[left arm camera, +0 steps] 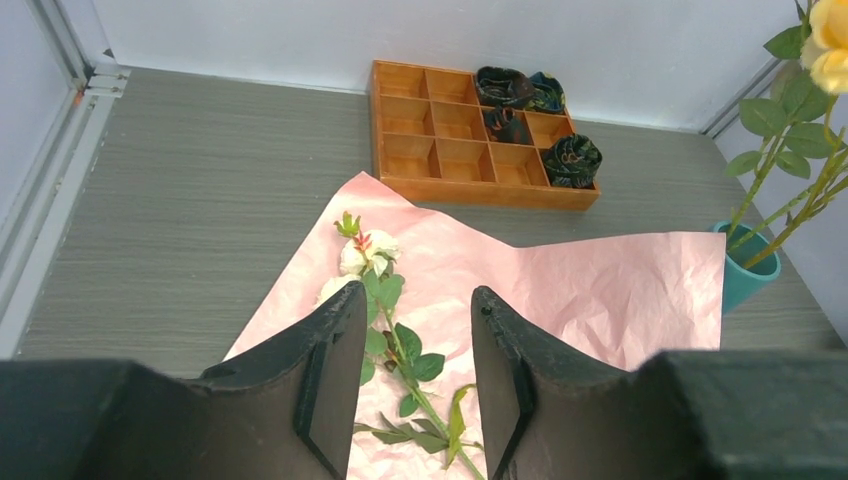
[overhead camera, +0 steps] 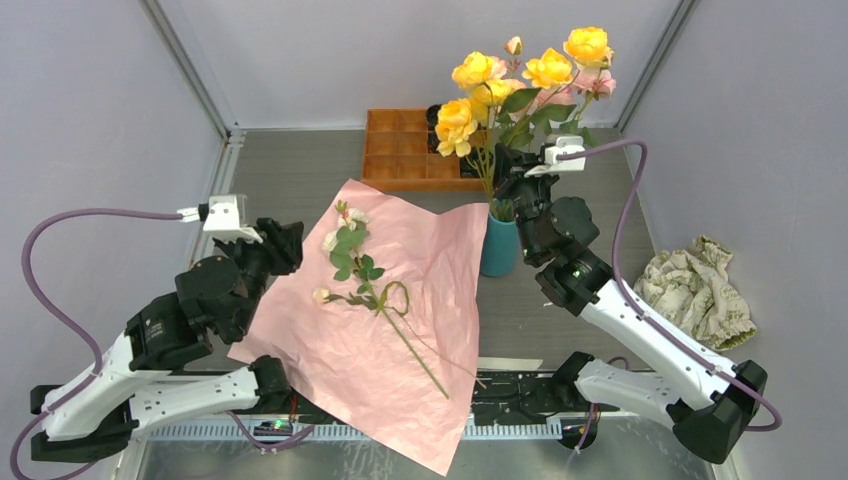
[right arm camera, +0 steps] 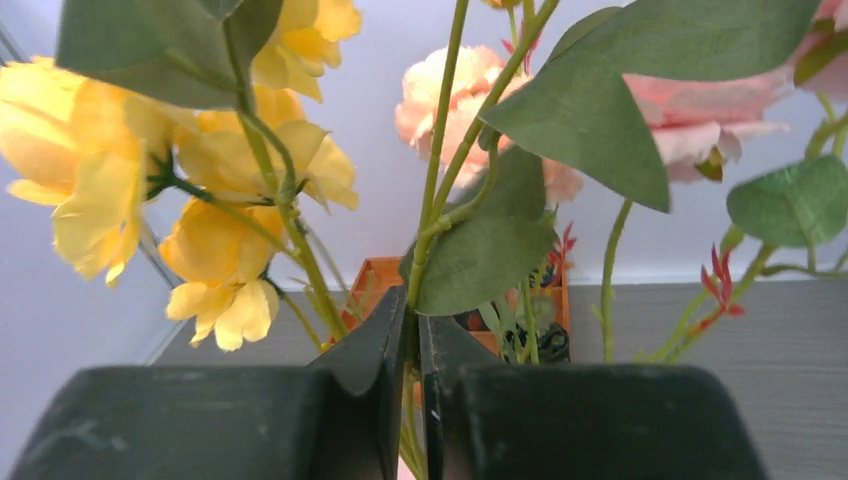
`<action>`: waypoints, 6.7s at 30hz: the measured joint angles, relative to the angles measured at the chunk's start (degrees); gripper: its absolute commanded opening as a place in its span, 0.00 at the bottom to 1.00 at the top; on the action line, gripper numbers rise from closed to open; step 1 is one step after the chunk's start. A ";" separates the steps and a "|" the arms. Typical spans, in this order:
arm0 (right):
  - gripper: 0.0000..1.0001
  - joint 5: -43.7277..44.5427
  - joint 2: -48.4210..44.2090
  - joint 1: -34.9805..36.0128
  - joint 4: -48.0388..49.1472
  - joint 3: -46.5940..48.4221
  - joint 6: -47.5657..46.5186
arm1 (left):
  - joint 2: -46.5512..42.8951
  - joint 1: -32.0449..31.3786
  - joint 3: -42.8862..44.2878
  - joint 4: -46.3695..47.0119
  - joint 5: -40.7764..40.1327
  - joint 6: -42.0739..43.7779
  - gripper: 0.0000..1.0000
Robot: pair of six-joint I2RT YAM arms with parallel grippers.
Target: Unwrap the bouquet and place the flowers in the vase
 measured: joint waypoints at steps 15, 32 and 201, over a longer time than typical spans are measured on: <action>0.68 0.46 -10.25 0.00 -6.01 -7.21 6.54 | 4.46 0.00 -0.33 -0.68 3.21 -4.55 0.57; 0.73 -9.33 -30.05 0.00 -20.35 -7.32 19.47 | 4.28 0.04 -8.76 0.63 3.34 -15.21 0.63; 0.72 -13.64 -56.26 -0.11 -61.83 -5.51 33.75 | 63.12 0.33 29.00 63.28 30.95 32.00 0.07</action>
